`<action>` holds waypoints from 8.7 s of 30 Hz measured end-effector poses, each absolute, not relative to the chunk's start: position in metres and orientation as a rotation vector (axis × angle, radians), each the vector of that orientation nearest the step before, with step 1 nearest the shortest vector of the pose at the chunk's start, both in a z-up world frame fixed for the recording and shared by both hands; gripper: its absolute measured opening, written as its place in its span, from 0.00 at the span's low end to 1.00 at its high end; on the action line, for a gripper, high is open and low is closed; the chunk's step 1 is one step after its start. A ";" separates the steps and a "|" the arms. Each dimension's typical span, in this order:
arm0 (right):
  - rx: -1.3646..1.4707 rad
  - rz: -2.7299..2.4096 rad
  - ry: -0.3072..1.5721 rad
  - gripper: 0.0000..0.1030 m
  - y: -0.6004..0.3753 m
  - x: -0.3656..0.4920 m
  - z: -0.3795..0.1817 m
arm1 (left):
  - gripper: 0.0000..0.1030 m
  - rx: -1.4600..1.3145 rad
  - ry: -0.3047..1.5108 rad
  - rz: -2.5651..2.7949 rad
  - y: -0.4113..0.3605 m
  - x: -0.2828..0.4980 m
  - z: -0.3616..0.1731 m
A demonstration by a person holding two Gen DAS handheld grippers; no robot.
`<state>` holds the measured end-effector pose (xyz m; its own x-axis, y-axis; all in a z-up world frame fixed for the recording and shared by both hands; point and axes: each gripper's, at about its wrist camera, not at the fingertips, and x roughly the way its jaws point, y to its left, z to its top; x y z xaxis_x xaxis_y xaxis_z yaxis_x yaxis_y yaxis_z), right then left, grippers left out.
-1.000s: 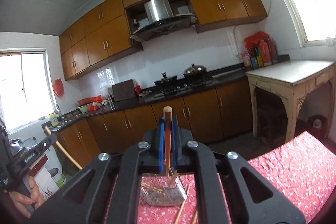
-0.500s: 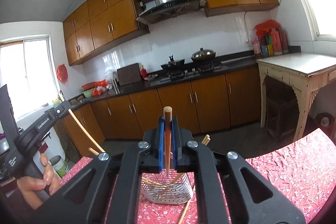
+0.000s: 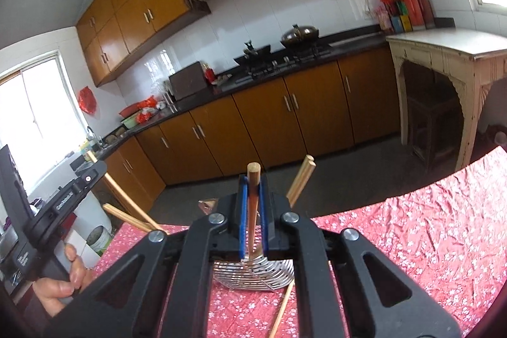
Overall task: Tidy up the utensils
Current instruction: 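Lift both held chopsticks and lower them upright into the wire holder, then open both grippers to release the chopsticks into the holder, then move both open grippers back over the remaining chopsticks on the table, then close the left gripper on a chopstick while the right gripper grasps another, then lift both held chopsticks and lower them upright into the wire holder, then open both grippers to release the chopsticks into the holder, then move both open grippers back over the last chopsticks on the table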
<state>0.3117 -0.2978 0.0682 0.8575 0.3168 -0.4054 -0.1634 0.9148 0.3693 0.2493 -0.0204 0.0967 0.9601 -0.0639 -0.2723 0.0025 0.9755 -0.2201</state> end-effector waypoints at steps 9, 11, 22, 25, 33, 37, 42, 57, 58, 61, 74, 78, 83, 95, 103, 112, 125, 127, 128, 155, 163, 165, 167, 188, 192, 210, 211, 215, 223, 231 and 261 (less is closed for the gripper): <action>0.340 0.205 0.486 0.26 -0.307 0.309 0.057 | 0.42 -0.207 0.312 -0.003 -0.011 0.245 0.094; 0.337 0.196 0.473 0.27 -0.310 0.304 0.060 | 0.43 -0.207 0.301 0.005 -0.009 0.241 0.097; 0.296 0.158 0.429 0.29 -0.324 0.243 0.060 | 0.43 -0.199 0.282 0.043 0.010 0.201 0.107; 0.298 0.148 0.441 0.29 -0.330 0.228 0.051 | 0.43 -0.193 0.294 0.054 0.017 0.188 0.100; 0.284 0.105 0.578 0.29 -0.333 0.204 -0.015 | 0.43 -0.159 0.390 0.105 0.036 0.161 0.052; 0.257 0.102 0.663 0.29 -0.321 0.202 -0.052 | 0.43 -0.132 0.472 0.114 0.039 0.158 0.018; 0.212 0.128 0.791 0.29 -0.298 0.209 -0.092 | 0.43 -0.107 0.617 0.078 0.037 0.164 -0.028; 0.097 0.074 0.888 0.13 -0.269 0.224 -0.130 | 0.43 -0.104 0.755 -0.015 0.022 0.169 -0.076; 0.109 0.066 0.891 0.09 -0.272 0.225 -0.130 | 0.43 -0.104 0.761 -0.019 0.020 0.169 -0.078; 0.151 0.062 0.895 0.08 -0.286 0.226 -0.132 | 0.43 -0.096 0.779 -0.030 0.014 0.170 -0.085; 0.236 -0.139 0.889 0.07 -0.342 0.228 -0.132 | 0.43 -0.011 0.864 -0.059 -0.015 0.176 -0.102; 0.229 -0.111 0.892 0.08 -0.333 0.229 -0.132 | 0.34 0.015 0.895 -0.045 -0.020 0.180 -0.107; 0.176 -0.072 0.894 0.08 -0.318 0.231 -0.133 | 0.07 0.039 0.895 0.022 -0.013 0.190 -0.108; 0.124 -0.050 0.885 0.08 -0.312 0.229 -0.133 | 0.08 -0.012 0.896 0.123 0.037 0.206 -0.109; 0.137 -0.043 0.885 0.08 -0.316 0.228 -0.133 | 0.09 -0.026 0.895 0.112 0.035 0.208 -0.108; 0.183 -0.025 0.882 0.08 -0.321 0.228 -0.132 | 0.16 -0.030 0.894 0.092 0.034 0.208 -0.108; 0.167 -0.036 0.884 0.08 -0.316 0.228 -0.132 | 0.16 -0.050 0.892 0.083 0.037 0.207 -0.107; 0.170 -0.035 0.884 0.08 -0.316 0.229 -0.132 | 0.16 -0.054 0.892 0.082 0.037 0.208 -0.107; 0.174 -0.033 0.884 0.08 -0.316 0.229 -0.132 | 0.16 -0.058 0.891 0.079 0.038 0.207 -0.107; 0.163 0.000 0.739 0.07 -0.323 0.194 -0.092 | 0.07 -0.072 0.816 0.004 0.036 0.173 -0.086; 0.152 0.025 0.558 0.07 -0.329 0.168 -0.040 | 0.07 -0.084 0.617 -0.045 0.038 0.145 -0.031; 0.150 0.030 0.518 0.07 -0.329 0.165 -0.027 | 0.07 -0.094 0.581 -0.051 0.037 0.148 -0.017; 0.151 0.038 0.482 0.07 -0.329 0.163 -0.016 | 0.07 -0.104 0.548 -0.051 0.038 0.145 -0.006; 0.231 0.177 0.330 0.07 -0.319 0.184 0.086 | 0.06 -0.175 0.433 -0.088 0.049 0.160 0.067; 0.281 0.246 0.292 0.07 -0.315 0.190 0.118 | 0.06 -0.182 0.383 -0.156 0.035 0.154 0.105; 0.204 0.228 0.216 0.07 -0.268 0.264 0.133 | 0.06 -0.293 0.116 -0.054 -0.029 0.227 0.142; 0.208 0.230 0.226 0.07 -0.268 0.268 0.130 | 0.06 -0.296 0.121 -0.049 -0.028 0.230 0.138; 0.227 0.248 0.274 0.07 -0.267 0.286 0.111 | 0.06 -0.317 0.162 -0.036 -0.025 0.247 0.117; 0.249 0.262 0.358 0.07 -0.263 0.309 0.085 | 0.06 -0.292 0.272 -0.041 -0.024 0.260 0.091; 0.285 0.181 0.422 0.19 -0.278 0.320 0.068 | 0.08 -0.288 0.363 -0.036 -0.015 0.264 0.083; 0.222 0.103 0.657 0.31 -0.285 0.200 -0.050 | 0.36 -0.196 0.538 0.153 0.049 0.168 0.002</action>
